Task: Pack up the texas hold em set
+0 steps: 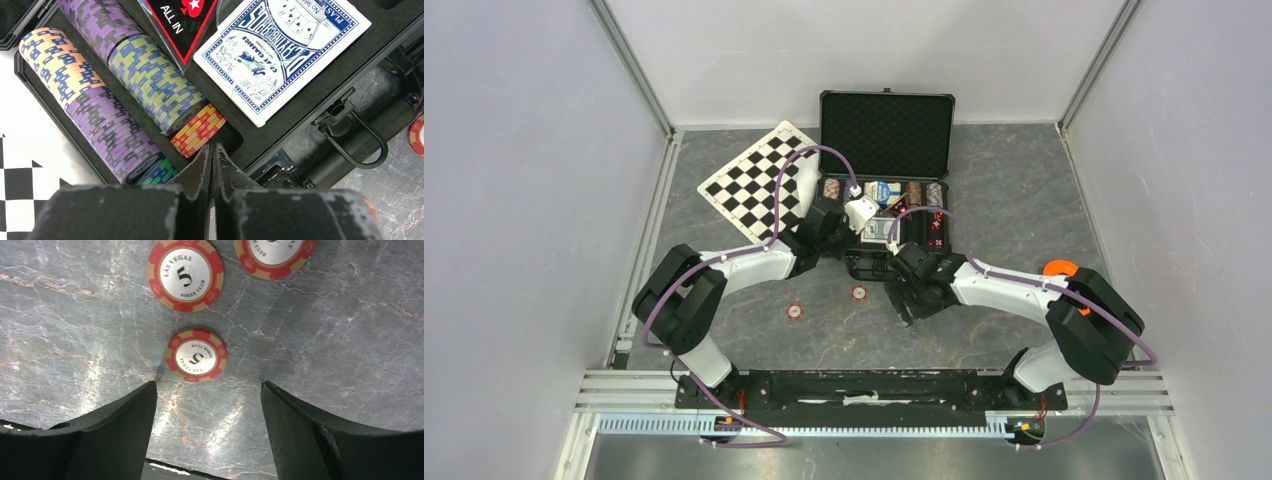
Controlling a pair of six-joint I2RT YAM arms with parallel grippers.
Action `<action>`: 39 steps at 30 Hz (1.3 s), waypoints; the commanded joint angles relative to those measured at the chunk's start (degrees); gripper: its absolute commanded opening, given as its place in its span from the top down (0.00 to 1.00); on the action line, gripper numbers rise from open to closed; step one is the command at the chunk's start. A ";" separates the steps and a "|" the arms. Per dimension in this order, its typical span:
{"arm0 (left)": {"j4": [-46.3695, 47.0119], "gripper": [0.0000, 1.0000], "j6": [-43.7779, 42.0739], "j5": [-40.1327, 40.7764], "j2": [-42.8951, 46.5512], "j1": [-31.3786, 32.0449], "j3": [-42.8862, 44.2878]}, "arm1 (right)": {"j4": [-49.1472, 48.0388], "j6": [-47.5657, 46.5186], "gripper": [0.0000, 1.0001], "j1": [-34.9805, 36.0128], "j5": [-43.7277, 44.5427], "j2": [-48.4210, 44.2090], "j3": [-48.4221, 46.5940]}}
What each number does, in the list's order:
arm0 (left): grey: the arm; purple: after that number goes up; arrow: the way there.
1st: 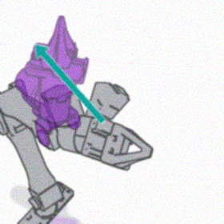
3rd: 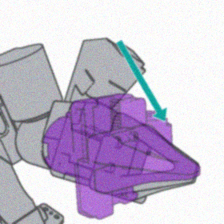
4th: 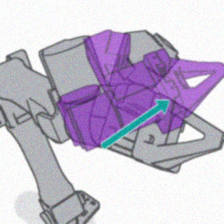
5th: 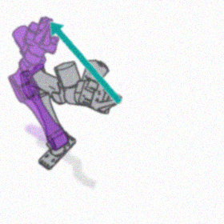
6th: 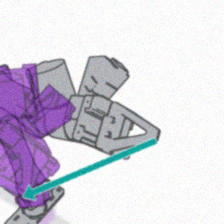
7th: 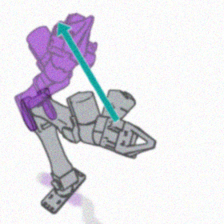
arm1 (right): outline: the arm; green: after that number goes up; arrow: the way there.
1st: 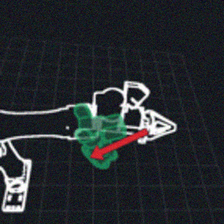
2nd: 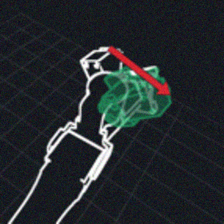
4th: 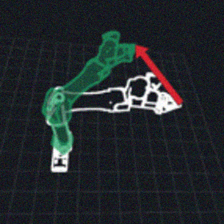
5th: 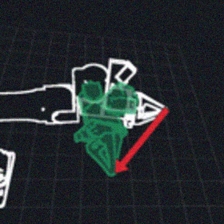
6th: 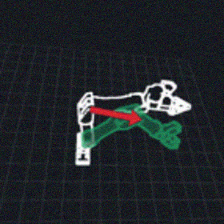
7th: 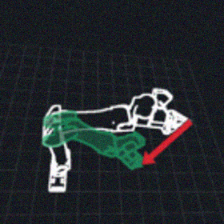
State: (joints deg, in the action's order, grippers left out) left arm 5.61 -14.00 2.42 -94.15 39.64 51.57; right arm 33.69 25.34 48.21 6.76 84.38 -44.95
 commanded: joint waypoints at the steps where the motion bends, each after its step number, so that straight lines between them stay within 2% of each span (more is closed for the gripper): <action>1: 0.63 0.92 0.47 -1.18 0.49 0.18 1.52 | -2.34 1.61 0.20 0.85 1.26 0.20 -1.61; 12: 0.63 0.92 0.43 -1.21 0.81 0.18 1.43 | -4.86 1.79 0.33 1.03 1.82 3.84 -2.42; 15: 0.63 0.92 0.38 -1.18 0.81 0.18 1.41 | -5.13 1.81 0.40 1.10 1.49 4.04 -2.34; 20: 0.68 0.92 0.38 -1.20 0.81 0.18 1.43 | -5.93 1.33 0.42 1.20 1.68 4.38 -2.41; 22: 0.56 0.92 0.40 -1.03 0.72 0.18 1.43 | -5.68 1.62 0.47 1.21 1.47 4.74 -2.42; 25: 0.55 0.92 0.34 -0.93 0.67 0.18 1.51 | -5.11 1.77 0.65 1.46 1.40 4.31 -2.40; 27: 0.55 0.92 0.29 -0.98 0.58 0.22 1.51 | -4.36 1.35 0.69 1.69 1.73 3.69 -2.98; 35: 0.46 0.92 0.25 -0.93 0.46 0.18 1.53 | 0.70 -0.17 0.67 1.63 4.02 0.67 -8.00; 36: 0.46 0.92 0.24 -0.92 0.38 0.20 1.58 | 0.76 -0.25 0.63 1.68 3.43 0.54 -8.23; 38: 0.46 0.92 0.32 -0.92 0.42 0.18 1.60 | -0.09 -0.43 0.44 1.63 0.72 0.36 -8.20; 39: 0.46 0.92 0.31 -0.92 0.43 0.18 1.61 | -0.94 -0.01 0.38 1.77 -0.15 0.34 -8.08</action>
State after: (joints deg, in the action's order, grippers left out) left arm 5.58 -14.00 2.42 -94.15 39.64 51.57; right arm 33.47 25.67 49.63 8.97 86.72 -50.94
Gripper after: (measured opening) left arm 0.075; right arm 0.497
